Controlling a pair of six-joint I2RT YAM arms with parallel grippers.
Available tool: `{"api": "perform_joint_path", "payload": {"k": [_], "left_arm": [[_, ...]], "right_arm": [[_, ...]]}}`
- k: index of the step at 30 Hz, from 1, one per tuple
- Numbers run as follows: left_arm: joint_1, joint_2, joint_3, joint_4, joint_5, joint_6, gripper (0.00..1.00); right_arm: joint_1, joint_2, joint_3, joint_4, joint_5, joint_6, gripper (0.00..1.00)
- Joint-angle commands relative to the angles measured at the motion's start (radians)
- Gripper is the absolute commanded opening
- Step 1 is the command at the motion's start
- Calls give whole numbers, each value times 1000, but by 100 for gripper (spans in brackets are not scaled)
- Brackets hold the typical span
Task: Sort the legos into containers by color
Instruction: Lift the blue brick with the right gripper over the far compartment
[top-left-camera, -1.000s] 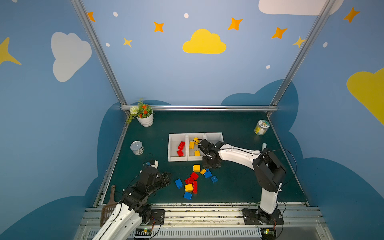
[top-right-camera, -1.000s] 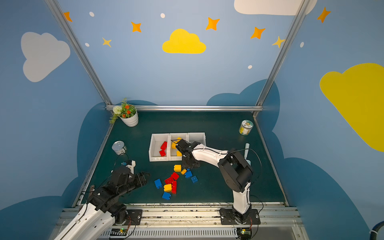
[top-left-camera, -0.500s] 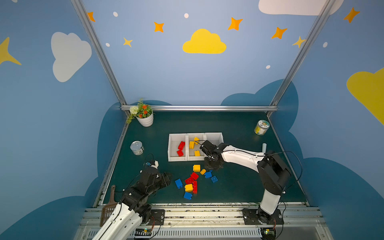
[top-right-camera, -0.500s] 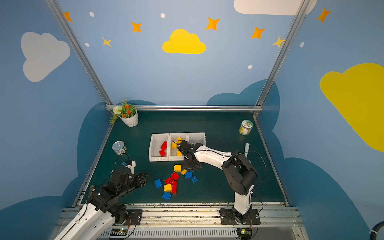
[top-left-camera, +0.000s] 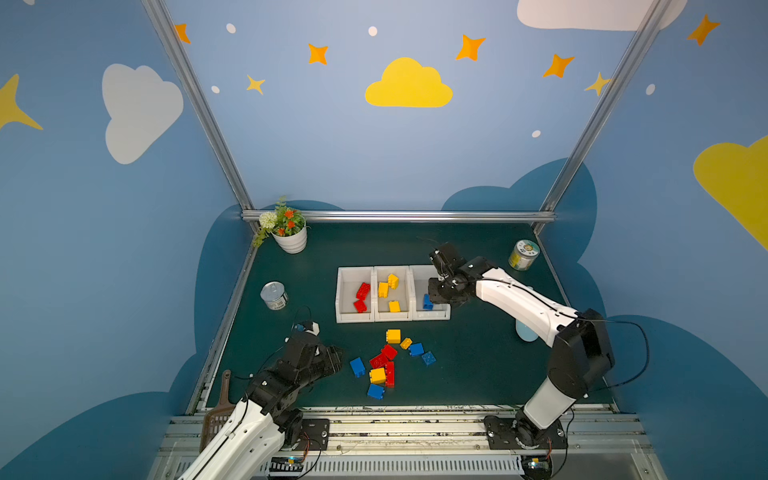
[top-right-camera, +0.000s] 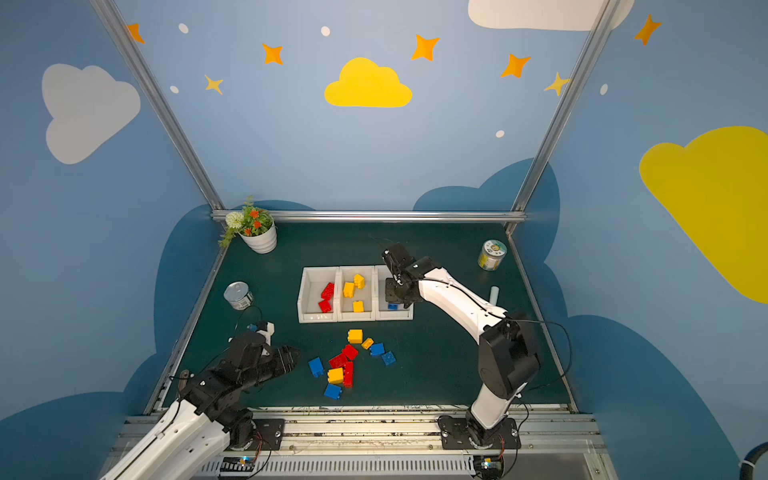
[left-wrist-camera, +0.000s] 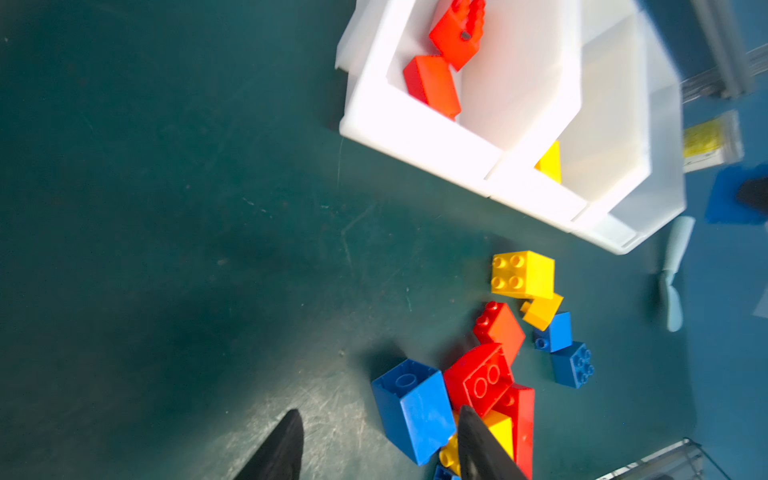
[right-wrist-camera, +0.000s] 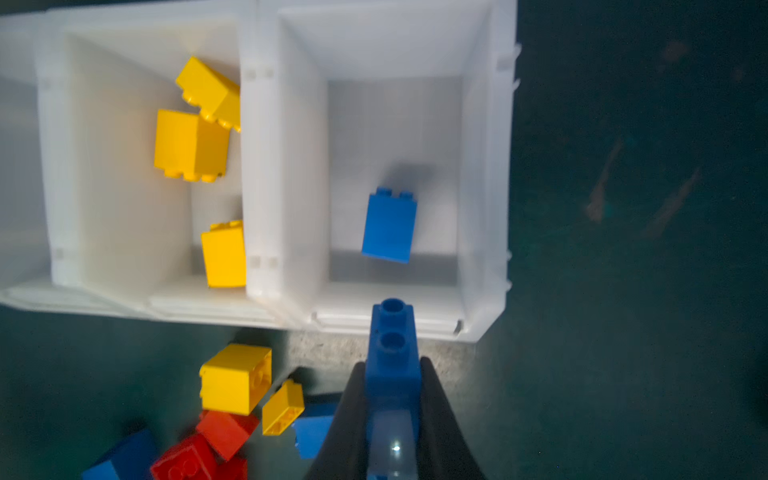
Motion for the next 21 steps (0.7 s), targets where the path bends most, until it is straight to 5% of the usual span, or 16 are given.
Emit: {"api": "perform_joint_path", "payload": {"k": [1,7,13,21], "left_arm": [[-11,26,38,30,12,28,60],[-38,78,71,26,-1,42,60],[-65,122,83,36,-7,39,60],[-159,217,109,29,-36,1,69]], "right_arm": [[-18,101,65,-47,-24,-81,8],[-48,193,158,-64,-27,-114,13],[-54,196,205,-91,-17,-128,53],[-56,78,150,-85,-38,-128,56]]}}
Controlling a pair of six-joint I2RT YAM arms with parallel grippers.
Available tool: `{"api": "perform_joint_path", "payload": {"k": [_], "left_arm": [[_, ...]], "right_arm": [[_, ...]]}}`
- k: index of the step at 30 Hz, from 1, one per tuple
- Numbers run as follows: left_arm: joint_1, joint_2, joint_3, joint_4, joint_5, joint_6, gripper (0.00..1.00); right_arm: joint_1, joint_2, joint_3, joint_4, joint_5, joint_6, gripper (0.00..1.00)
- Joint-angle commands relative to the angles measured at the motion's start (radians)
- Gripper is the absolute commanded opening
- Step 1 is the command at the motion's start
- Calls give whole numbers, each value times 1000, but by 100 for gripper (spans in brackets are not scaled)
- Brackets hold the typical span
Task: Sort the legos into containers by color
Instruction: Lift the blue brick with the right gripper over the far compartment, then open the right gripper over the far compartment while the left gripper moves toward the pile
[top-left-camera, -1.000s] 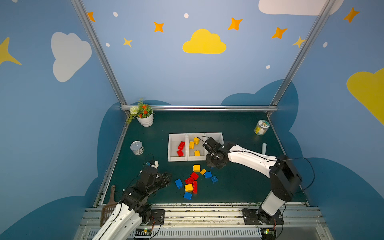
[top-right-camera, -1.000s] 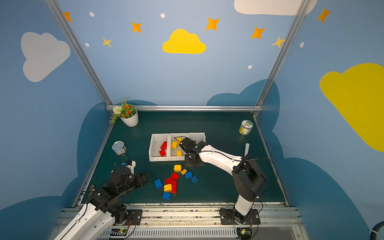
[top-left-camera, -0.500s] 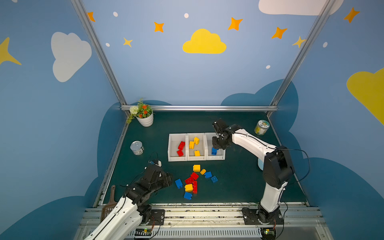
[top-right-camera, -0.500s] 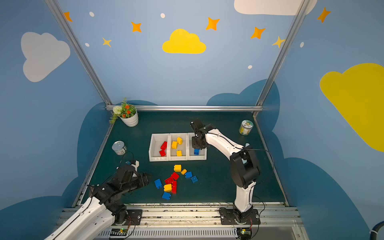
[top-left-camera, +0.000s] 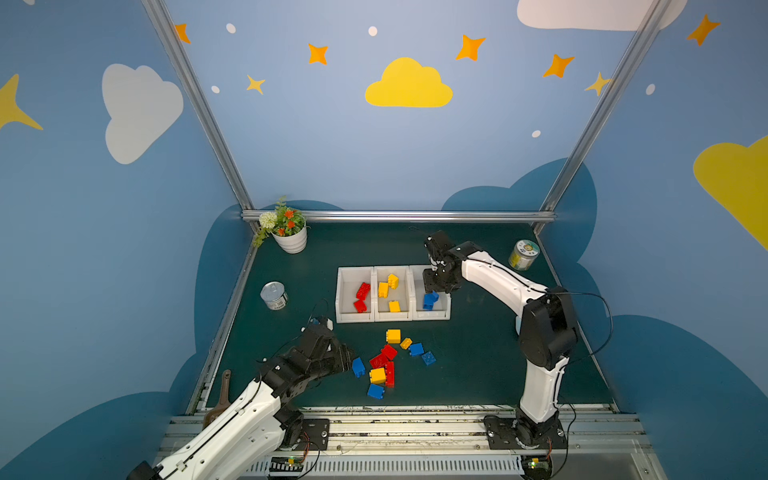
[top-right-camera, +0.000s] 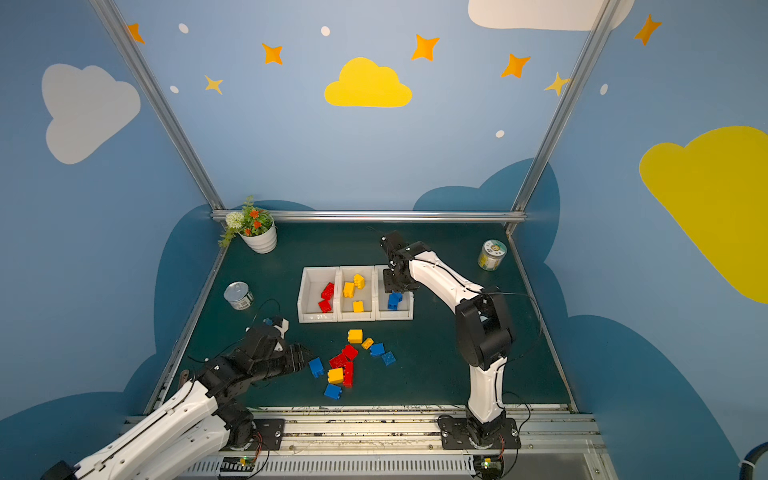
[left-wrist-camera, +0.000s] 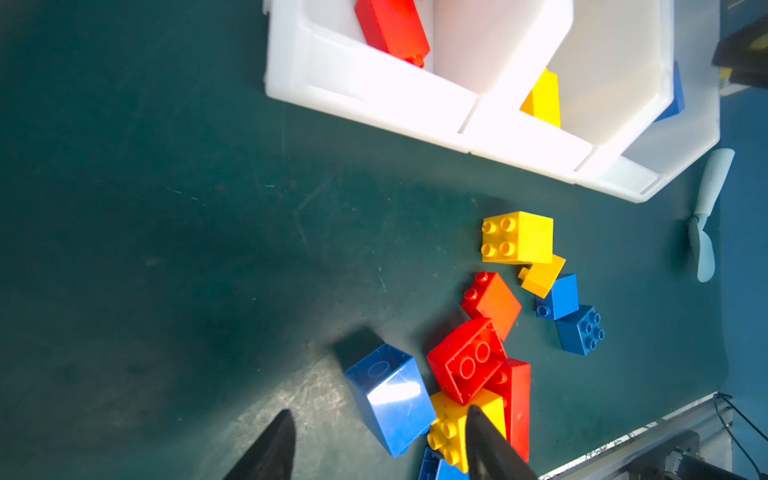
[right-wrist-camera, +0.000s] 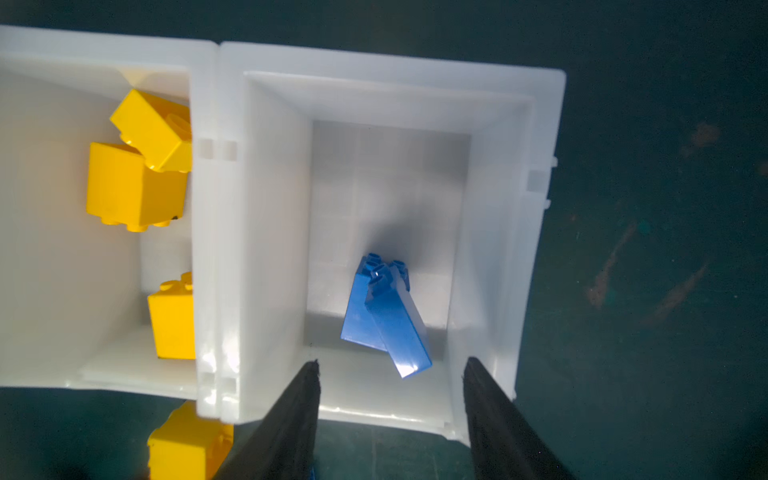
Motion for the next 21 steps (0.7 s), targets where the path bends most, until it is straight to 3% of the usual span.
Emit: {"api": "perform_joint_path", "payload": {"k": [1,6,16,18,21], "left_arm": [[-53,47,33,-6,-34,-20,70],[-117,170,65,-4,-61,-58,73],[-161,409,139,2,-96,-118,72],[-164,431,140,9,-100,-124,68],[-168,450,141,25,-104,-129,55]], "right_arm": [[-4,-114,-48,-10,-24,3,56],[-4,-233,-166,17,-52,26,56],[-14,-410,-338,19,-76,36,57],[-22,-433,-364,23,-80,43,57],[-32,-462,-398,27,-89,56,57]]}}
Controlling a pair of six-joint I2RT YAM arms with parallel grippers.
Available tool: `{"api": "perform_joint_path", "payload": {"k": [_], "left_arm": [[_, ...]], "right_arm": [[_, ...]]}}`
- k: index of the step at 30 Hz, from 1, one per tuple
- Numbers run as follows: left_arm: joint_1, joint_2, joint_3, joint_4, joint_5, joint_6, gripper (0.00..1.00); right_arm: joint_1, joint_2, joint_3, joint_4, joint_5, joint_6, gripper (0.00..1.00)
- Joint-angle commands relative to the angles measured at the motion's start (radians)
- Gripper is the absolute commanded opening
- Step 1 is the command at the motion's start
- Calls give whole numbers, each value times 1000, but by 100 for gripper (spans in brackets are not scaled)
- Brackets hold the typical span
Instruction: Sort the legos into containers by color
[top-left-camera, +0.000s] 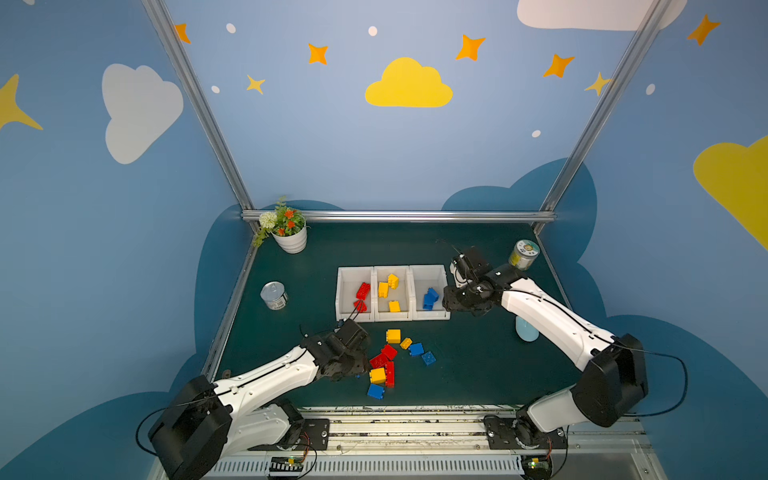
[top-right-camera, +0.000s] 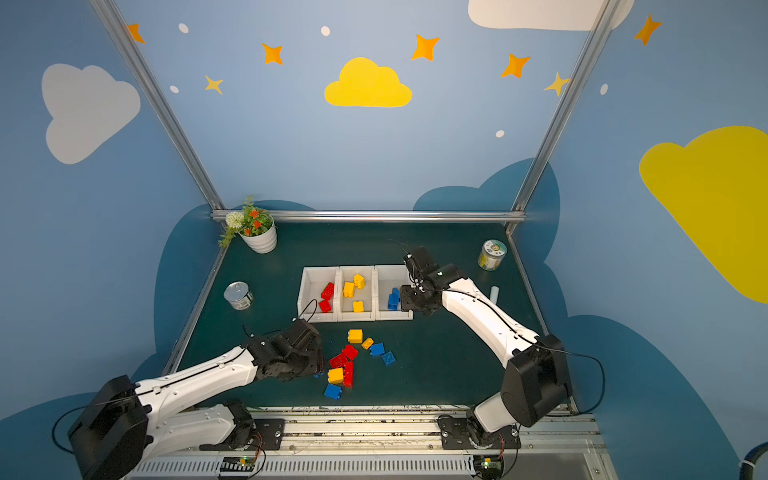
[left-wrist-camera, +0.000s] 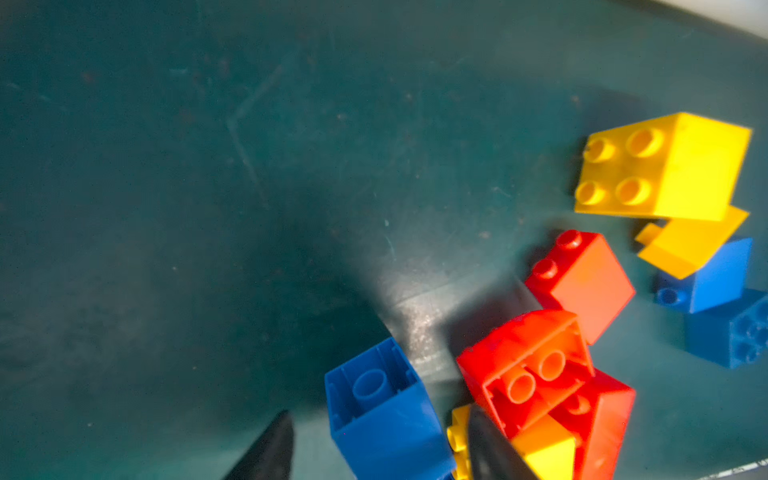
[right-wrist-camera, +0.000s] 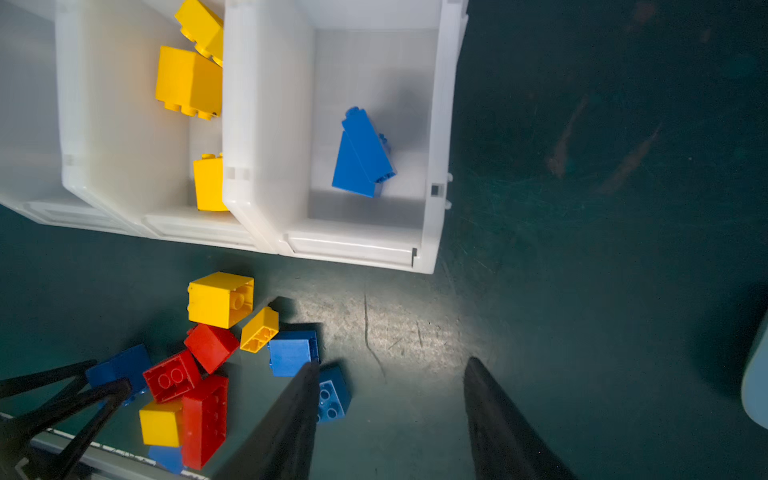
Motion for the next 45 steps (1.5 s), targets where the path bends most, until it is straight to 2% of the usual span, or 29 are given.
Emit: {"api": "perform_joint_path", "payload": {"k": [1,5,9,14,18,23,28,32,36,40,45], "left_arm": [[-7,14,17,6,-24,-14,50],[-11,13,16,6,-34,-17,39],[-12,-5,18,-3,-43,-16,33],[-13,-49,66,-41,-60,18,31],[-11,-29,186,-58,-62,107,31],[-10,150,414,-6,-19,244,31],[12,430,708,16,43,355,33],[37,645,967,-34,81,430,34],[60,841,1213,-145,132,488,34],[65,937,1316,-177,160,497,35],[64,971,1337,-178,172,492,41]], "right_arm": [[-14,-49,-32,5,-16,23,57],[-28,-88,-58,5,-15,29,56],[-43,-114,-73,1,-15,31,56],[-57,-147,-85,-10,-13,35,56],[-69,-187,-94,-22,-7,25,56],[-81,-253,-135,-10,26,-11,55],[-88,-329,-184,-19,60,1,55],[-91,-391,-232,-14,75,29,55],[-89,-486,-327,66,73,33,54],[-93,-576,-382,102,100,43,54],[-94,-573,-370,63,112,28,54]]}}
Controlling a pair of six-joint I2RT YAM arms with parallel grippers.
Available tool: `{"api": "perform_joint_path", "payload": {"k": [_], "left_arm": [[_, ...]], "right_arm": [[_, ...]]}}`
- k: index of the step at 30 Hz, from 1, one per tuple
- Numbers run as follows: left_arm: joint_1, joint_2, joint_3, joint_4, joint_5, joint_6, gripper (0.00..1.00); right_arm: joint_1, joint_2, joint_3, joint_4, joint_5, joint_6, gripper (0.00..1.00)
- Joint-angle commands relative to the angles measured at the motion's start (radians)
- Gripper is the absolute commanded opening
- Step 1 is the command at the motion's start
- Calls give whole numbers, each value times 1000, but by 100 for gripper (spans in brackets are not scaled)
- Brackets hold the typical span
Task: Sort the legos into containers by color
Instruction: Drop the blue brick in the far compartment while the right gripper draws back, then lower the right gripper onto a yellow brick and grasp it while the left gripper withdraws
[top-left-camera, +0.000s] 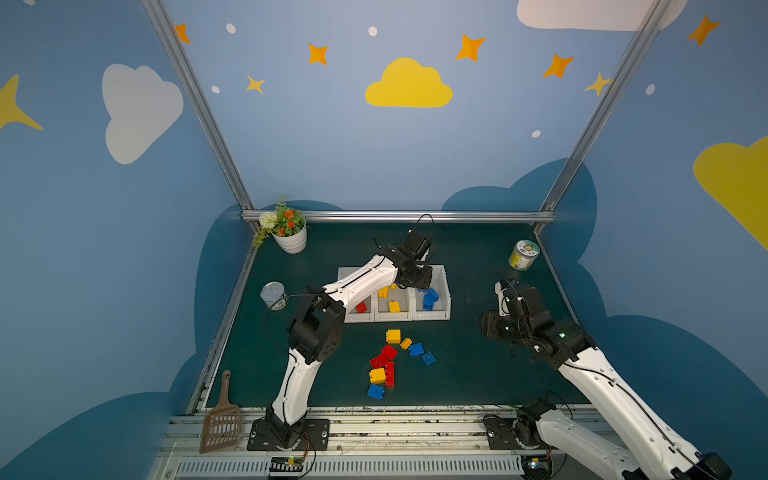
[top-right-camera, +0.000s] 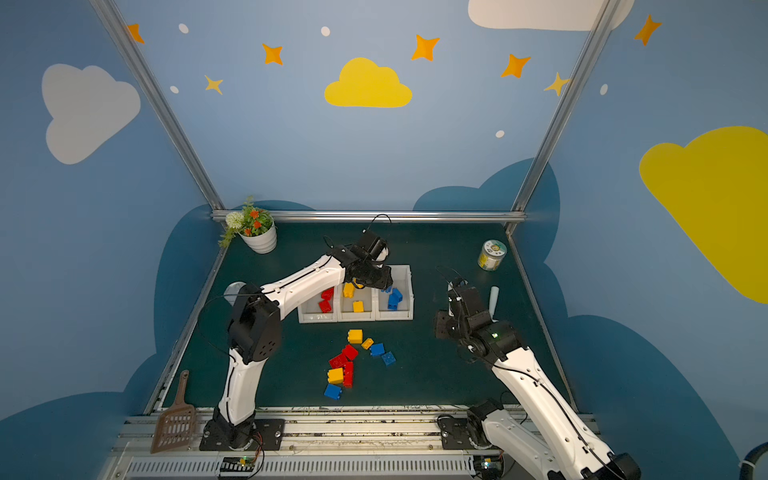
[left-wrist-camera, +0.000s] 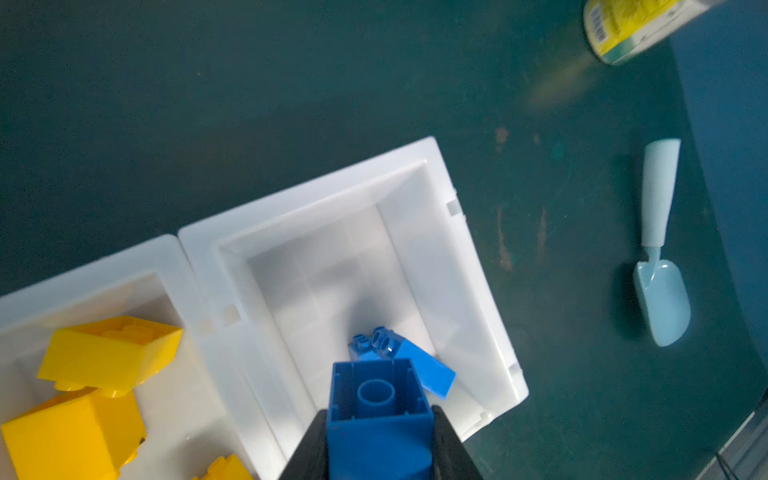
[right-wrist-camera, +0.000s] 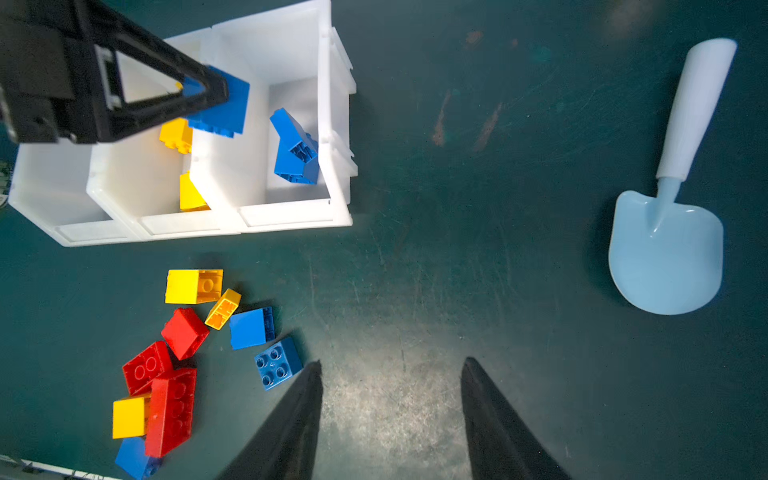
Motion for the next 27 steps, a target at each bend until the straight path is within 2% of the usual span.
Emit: {"api": "perform_joint_path", "payload": {"k": [1,6,13,18,23,27], "left_arm": [[-2,3,26,-45,27,23,43],[-1,-10,22,-52,6,27,57],[5,-109,-81,0,-15,2,60],[45,-290,-296,94,-26,-45,60],[119,-526,-548,149,-45,-95,61],[166,-733,-748,150,-117,-150,62]], "right_arm": [[-6,9,11,1,20,-1,54],[-6,24,22,11,9,-1,55],[-4,58,31,22,-46,-20,55],[21,177,61,46,-206,-17,54],[161,357,122,84,-183,-2,55],[256,517,212,98,-181,35,56]]}}
